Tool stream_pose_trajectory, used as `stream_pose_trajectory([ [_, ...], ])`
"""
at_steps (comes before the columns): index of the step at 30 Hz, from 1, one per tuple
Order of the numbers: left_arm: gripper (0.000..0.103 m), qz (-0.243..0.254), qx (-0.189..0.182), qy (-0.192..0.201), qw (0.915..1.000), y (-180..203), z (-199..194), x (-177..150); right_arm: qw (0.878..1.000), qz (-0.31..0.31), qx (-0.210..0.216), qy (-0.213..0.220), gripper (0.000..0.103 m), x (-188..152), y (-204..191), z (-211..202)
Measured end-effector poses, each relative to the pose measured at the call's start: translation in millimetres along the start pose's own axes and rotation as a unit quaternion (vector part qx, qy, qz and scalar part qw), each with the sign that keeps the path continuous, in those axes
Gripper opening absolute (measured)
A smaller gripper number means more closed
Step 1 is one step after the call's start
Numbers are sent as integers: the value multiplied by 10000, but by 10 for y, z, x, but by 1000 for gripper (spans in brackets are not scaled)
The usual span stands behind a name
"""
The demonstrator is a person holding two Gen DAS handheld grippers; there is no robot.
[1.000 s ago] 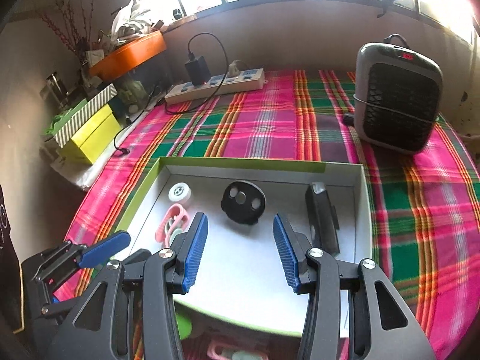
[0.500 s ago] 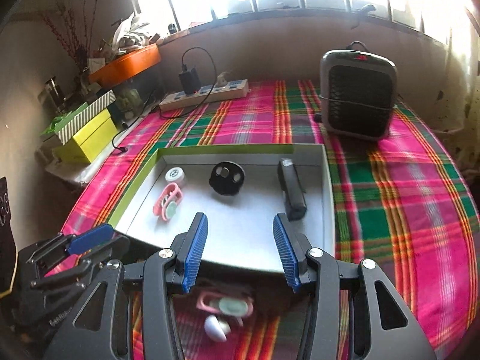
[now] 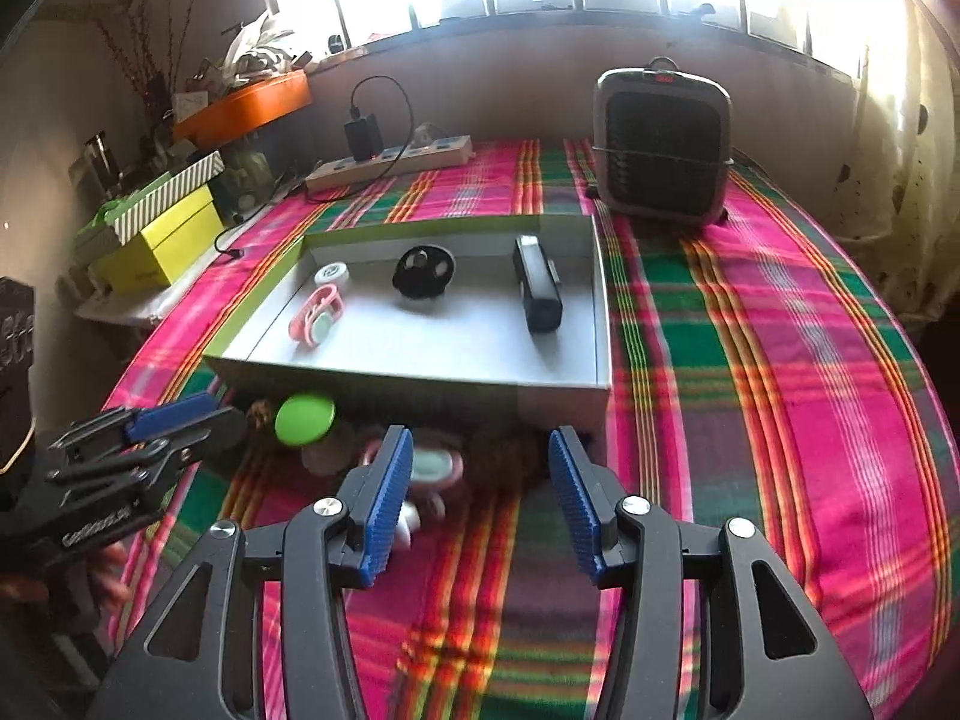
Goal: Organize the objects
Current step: 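Withdraw both open grippers from the box, then move right gripper to the white knob while left gripper approaches the brown ball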
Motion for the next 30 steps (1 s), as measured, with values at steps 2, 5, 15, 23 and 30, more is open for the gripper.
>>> stream_pose_trajectory([
  [2, 37, 41, -28, -67, 10000, 15, 46, 1, 10000, 4, -18, -26, 52, -51, -6, -20],
  [5, 37, 127, -40, -179, 9998, 41, 122, -7, 10000, 16, -2, -77, 52, -122, -20, -34],
  [15, 40, 275, -26, -386, 9989, 73, 284, 54, 9997, 34, 77, -250, 53, -301, -104, -14],
  [23, 40, 310, -6, -396, 9987, 75, 311, 70, 9992, -136, 143, -350, 53, -260, -243, 107],
  [30, 40, 326, 7, -400, 9987, 68, 315, 75, 9982, -346, 70, -481, 53, -233, -308, 205],
])
Point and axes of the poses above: each gripper's, at about its wrist camera, not at the fingertips, and z roughly the way its jaws point, y to its right, x to its top, the point moved 1 cm from there along z, roughly the way its jaws point, and after that the axes turned 3 degrees about -z, right-handed, at the moved point
